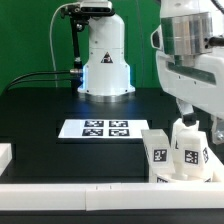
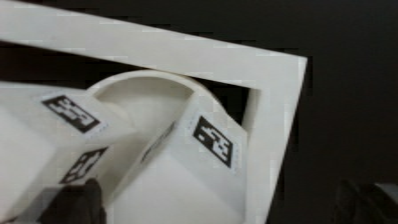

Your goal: Assemble stool

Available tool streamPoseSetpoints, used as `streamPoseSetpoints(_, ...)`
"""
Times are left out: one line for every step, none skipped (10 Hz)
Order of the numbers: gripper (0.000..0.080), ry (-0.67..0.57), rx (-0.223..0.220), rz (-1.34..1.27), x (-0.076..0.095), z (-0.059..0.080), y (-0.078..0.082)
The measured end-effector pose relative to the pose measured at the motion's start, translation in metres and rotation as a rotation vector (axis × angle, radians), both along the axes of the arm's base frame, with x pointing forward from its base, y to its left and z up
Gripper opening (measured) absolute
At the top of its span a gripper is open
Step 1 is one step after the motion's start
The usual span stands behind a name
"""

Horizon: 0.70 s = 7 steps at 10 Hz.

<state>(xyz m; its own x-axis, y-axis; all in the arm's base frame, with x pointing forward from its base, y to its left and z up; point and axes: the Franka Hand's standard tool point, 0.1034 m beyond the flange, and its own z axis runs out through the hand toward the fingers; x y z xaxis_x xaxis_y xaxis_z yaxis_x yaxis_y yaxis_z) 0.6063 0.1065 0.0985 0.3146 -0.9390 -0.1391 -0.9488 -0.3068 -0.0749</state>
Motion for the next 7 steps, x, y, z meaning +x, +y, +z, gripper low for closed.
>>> streamPoseSetpoints(0.0649, -0.011, -0.003, 0.071, 0.000, 0.000, 0.000)
streamPoseSetpoints(0.0649, -0.024, -0.006, 0.157, 0.000, 0.000, -0.001)
streamPoseSetpoints(0.0649, -0.030, -0.013, 0.266, 0.000, 0.001, -0.001)
streamPoseSetpoints(0.0649, -0.039, -0.018, 0.454, 0.002, 0.006, -0.002)
streamPoseSetpoints(0.0649, -0.077, -0.022, 0.649, 0.006, 0.011, -0.004)
streamPoseSetpoints(0.0649, -0.101, -0.022, 0.803, 0.006, 0.010, -0.004)
streamPoseSetpoints(0.0649, -0.109, -0.021, 0.887, 0.005, 0.009, 0.000)
